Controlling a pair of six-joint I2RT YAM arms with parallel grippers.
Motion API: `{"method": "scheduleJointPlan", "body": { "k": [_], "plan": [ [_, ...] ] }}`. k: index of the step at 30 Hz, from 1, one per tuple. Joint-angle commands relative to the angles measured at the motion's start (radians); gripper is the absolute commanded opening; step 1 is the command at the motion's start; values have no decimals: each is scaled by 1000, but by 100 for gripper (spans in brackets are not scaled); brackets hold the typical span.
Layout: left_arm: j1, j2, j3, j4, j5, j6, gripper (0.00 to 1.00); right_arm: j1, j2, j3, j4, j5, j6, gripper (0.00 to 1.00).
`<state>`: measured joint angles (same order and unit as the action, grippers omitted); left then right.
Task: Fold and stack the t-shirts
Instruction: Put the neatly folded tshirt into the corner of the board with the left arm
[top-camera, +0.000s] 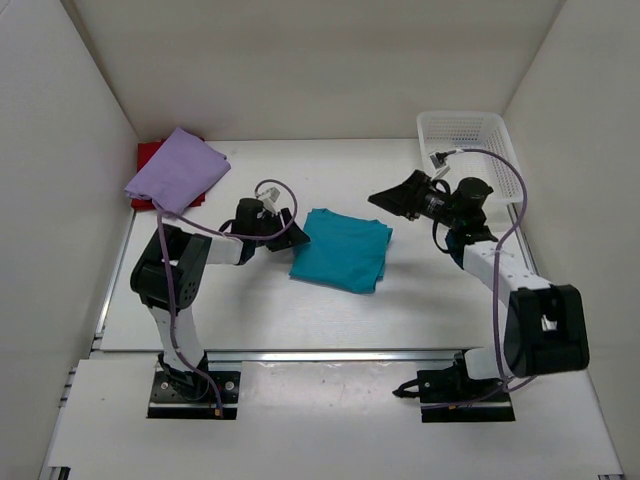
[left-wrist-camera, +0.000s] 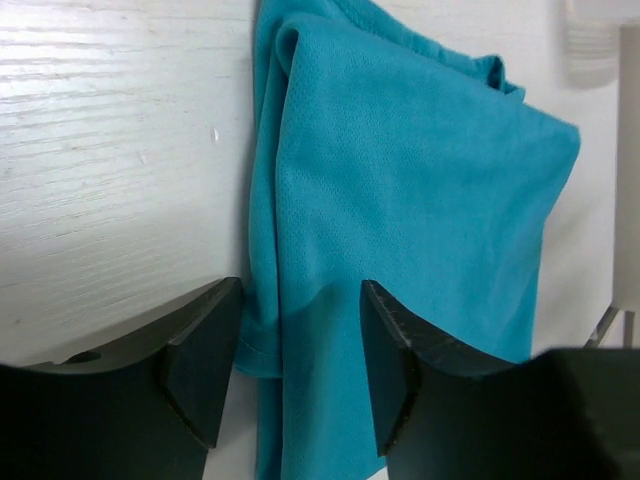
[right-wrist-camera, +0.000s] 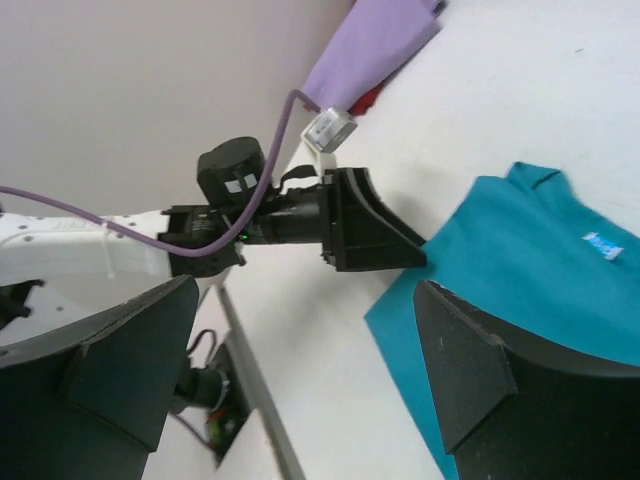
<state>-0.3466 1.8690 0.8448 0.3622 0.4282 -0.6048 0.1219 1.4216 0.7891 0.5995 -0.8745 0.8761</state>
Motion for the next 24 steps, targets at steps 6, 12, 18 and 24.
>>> {"method": "scheduleJointPlan", "body": {
  "k": [6, 12, 18, 24],
  "plan": [
    [-74, 113, 57, -151, 27, 33, 49, 12, -107, -157, -64, 79, -92, 88],
    [-114, 163, 132, -23, 78, -95, 9, 5, -148, -234, -73, 74, -106, 87],
    [-31, 150, 327, -43, 78, -167, 0, -44, -240, -347, -127, 100, -144, 86],
    [122, 156, 623, -198, 103, -148, 0, -87, -277, -395, -153, 126, -163, 86]
  ]
}}
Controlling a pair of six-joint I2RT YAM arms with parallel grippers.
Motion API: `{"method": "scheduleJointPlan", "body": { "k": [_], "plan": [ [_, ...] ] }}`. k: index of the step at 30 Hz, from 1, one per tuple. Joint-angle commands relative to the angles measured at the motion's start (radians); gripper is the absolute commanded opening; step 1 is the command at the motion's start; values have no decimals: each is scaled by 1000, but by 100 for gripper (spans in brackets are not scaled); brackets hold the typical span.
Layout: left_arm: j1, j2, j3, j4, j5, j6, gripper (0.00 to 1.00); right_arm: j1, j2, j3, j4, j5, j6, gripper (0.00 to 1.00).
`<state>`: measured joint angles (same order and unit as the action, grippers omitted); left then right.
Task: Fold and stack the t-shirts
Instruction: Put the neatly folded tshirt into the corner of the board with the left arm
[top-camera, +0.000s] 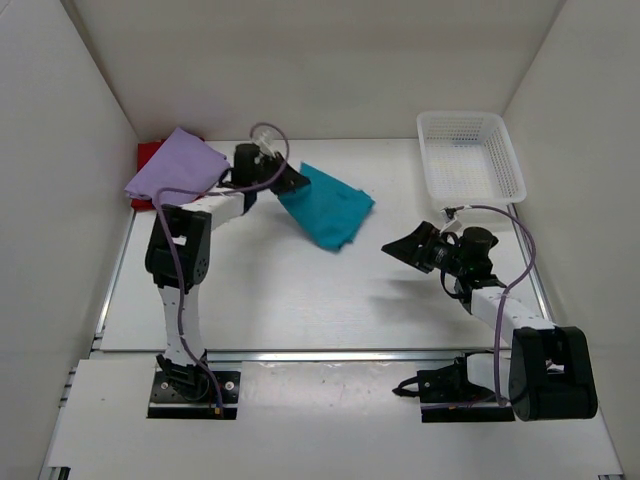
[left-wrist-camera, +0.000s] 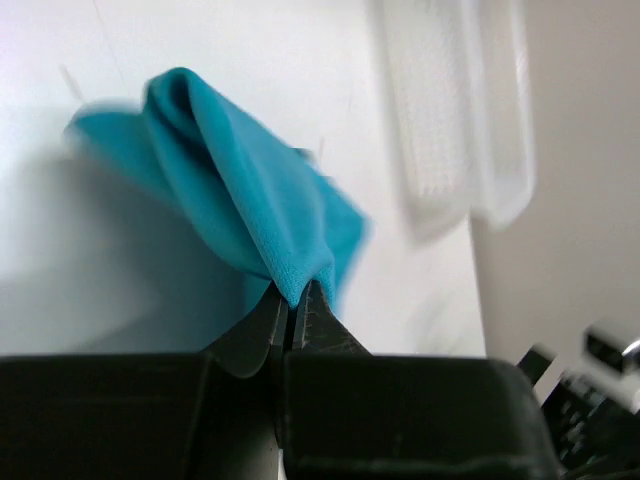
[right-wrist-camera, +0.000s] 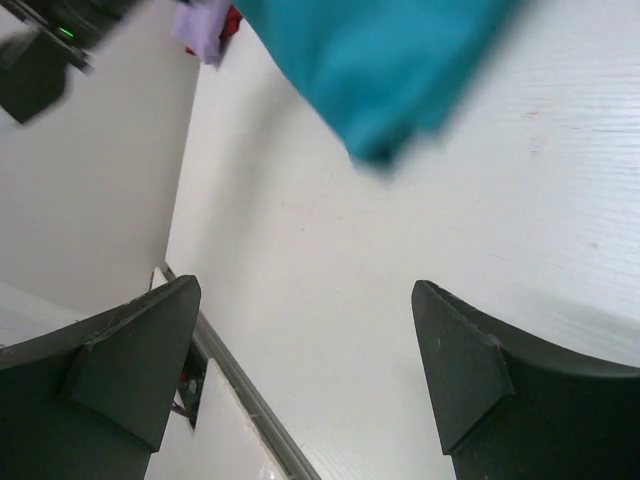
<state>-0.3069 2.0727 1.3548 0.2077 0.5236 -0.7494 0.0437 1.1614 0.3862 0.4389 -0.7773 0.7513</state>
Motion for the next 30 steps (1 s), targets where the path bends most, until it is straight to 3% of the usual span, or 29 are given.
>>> {"method": "scheduleJointPlan", "body": {
  "k": [1, 6, 9, 12, 13, 14, 15, 16, 19, 22, 23, 28, 30],
  "plan": [
    [118, -52, 150, -54, 13, -14, 0, -5, -11, 19, 0, 26, -47, 86],
    [305, -108, 208, -85, -9, -39, 0, 22, 38, 37, 12, -4, -40, 86],
    [454, -198, 39, -23, -129, -80, 2, 44, 58, 40, 23, -16, -50, 85],
    [596, -282, -183, 121, -241, -158, 32, 80, 89, 43, 21, -33, -59, 85],
    [632, -316, -262, 175, -255, -189, 56, 97, 90, 48, 12, -31, -66, 86],
    [643, -324, -290, 186, -263, -202, 69, 108, 89, 52, 6, -28, -73, 86],
    [661, -336, -345, 214, -270, -215, 75, 120, 90, 49, -8, -20, -79, 86],
    [681, -364, -365, 226, -295, -215, 97, 139, 98, 55, -14, -13, -90, 87],
    [724, -439, -447, 223, -359, -232, 98, 186, 110, 54, -54, 3, -121, 88],
    [735, -534, -520, 191, -405, -237, 98, 217, 93, 25, -65, 44, -122, 99],
    [735, -552, -529, 179, -433, -226, 99, 223, 89, 22, -68, 42, -116, 99],
    [668, -697, -617, 121, -485, -150, 99, 288, 67, -18, -92, 99, -150, 99],
    [588, -764, -649, 90, -482, -98, 99, 336, 58, -21, -121, 136, -179, 99]
  ]
}}
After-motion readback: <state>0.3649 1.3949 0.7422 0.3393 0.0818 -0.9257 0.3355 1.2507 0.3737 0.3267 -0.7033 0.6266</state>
